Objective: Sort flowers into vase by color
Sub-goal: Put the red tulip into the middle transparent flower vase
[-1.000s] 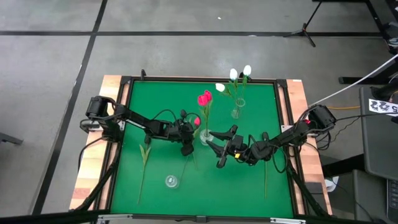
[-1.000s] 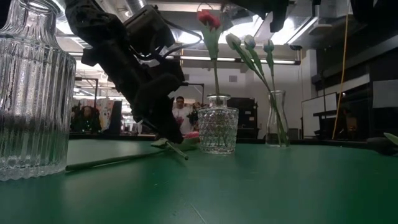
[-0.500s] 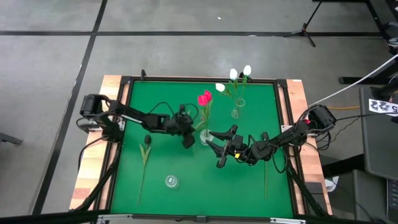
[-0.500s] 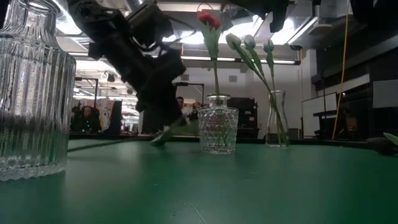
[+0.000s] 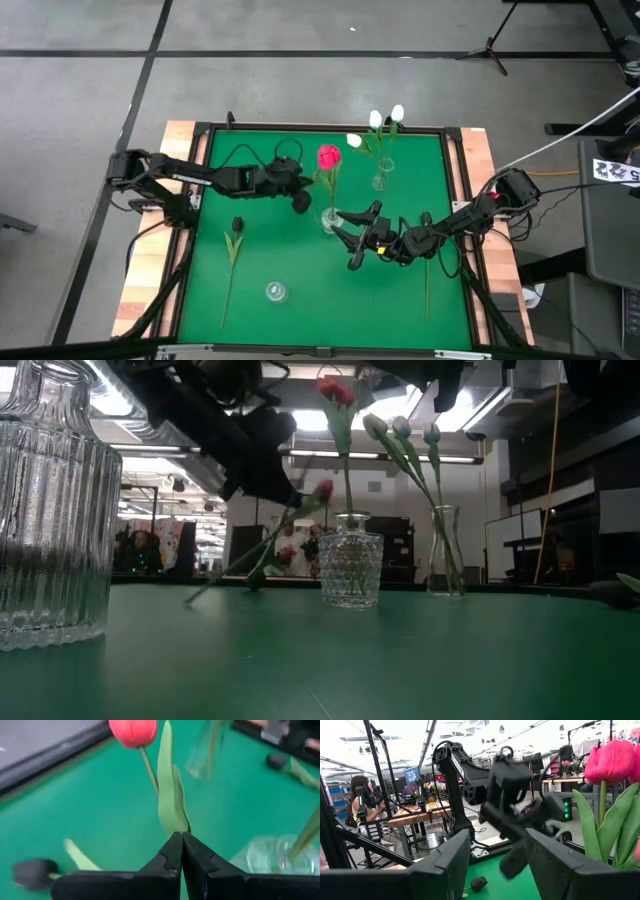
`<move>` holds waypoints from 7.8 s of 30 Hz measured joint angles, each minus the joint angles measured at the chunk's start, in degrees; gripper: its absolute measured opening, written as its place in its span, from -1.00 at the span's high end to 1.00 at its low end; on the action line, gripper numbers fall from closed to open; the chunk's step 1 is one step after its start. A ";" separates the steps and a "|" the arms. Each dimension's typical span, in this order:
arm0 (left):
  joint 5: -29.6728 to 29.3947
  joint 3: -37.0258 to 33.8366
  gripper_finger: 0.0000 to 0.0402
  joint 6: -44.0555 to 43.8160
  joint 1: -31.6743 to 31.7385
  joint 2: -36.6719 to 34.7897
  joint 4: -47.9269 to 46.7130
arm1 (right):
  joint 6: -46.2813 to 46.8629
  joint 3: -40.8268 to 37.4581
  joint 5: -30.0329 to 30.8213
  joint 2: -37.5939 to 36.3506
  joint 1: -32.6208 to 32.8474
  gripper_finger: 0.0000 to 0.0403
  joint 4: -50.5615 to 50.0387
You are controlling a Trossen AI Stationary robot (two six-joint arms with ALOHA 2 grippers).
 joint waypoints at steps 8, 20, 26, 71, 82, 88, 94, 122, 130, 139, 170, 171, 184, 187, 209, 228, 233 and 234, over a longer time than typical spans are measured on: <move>-2.86 0.00 0.99 1.71 3.36 -7.86 -1.85 | -0.01 0.00 0.02 0.00 0.00 0.08 0.10; -4.95 0.00 0.98 4.57 4.37 -19.23 -1.96 | -3.56 0.00 3.96 0.00 0.00 0.08 -0.07; -2.08 -0.35 0.98 0.85 4.14 -16.34 -5.77 | -3.44 0.00 5.81 0.00 0.00 0.08 -1.62; 7.50 0.09 -0.24 -14.92 7.60 17.49 -0.39 | 0.07 0.00 0.86 0.00 0.06 0.08 -3.22; 7.31 -0.13 0.71 -13.35 7.77 17.60 -1.84 | 0.05 0.00 0.87 0.00 0.04 0.08 -3.24; 9.98 -0.13 0.95 -16.25 8.58 17.58 -1.69 | 0.04 0.00 0.85 0.00 -0.02 0.08 -3.55; 14.30 -0.39 0.99 -15.99 10.61 14.66 -5.38 | 0.04 0.00 0.86 0.00 0.00 0.08 -3.68; 9.75 -0.26 1.00 -12.99 18.80 -13.02 -4.46 | -0.02 0.00 1.97 -0.02 0.00 0.08 -4.42; 9.03 -0.17 0.99 1.21 18.57 -17.37 -11.96 | -0.37 0.00 1.97 -0.02 0.00 0.08 -4.78; 16.86 -0.17 0.67 24.68 16.38 -15.31 -18.13 | -0.24 -0.02 2.23 -0.02 0.00 0.08 -7.54; 20.28 -0.50 -0.12 32.14 18.52 7.56 -21.64 | 4.44 -0.02 2.84 -0.02 0.00 0.08 -12.60; 20.28 -0.50 -0.09 32.16 18.52 8.02 -21.65 | 4.45 -0.02 2.82 -0.02 0.00 0.08 -12.60; 20.47 -0.48 0.63 28.45 19.59 7.24 -24.18 | 4.57 -0.02 2.82 -0.02 0.00 0.08 -12.12; 20.50 -0.48 0.83 27.68 20.06 7.11 -24.14 | 4.57 -0.02 2.82 -0.02 0.00 0.08 -12.12; 19.71 1.27 0.68 19.03 20.56 3.76 -23.32 | 4.55 -0.02 2.78 0.00 0.00 0.08 -12.18; 17.16 1.27 0.42 22.04 21.43 2.54 -29.88 | 4.55 -0.02 2.53 0.00 0.00 0.08 -12.60; 17.57 1.27 0.09 23.99 21.43 2.64 -31.02 | 4.52 -0.02 2.56 0.00 0.00 0.08 -12.71; 17.65 1.27 0.03 23.94 21.43 2.87 -31.13 | 4.52 -0.02 2.61 0.00 0.00 0.08 -12.73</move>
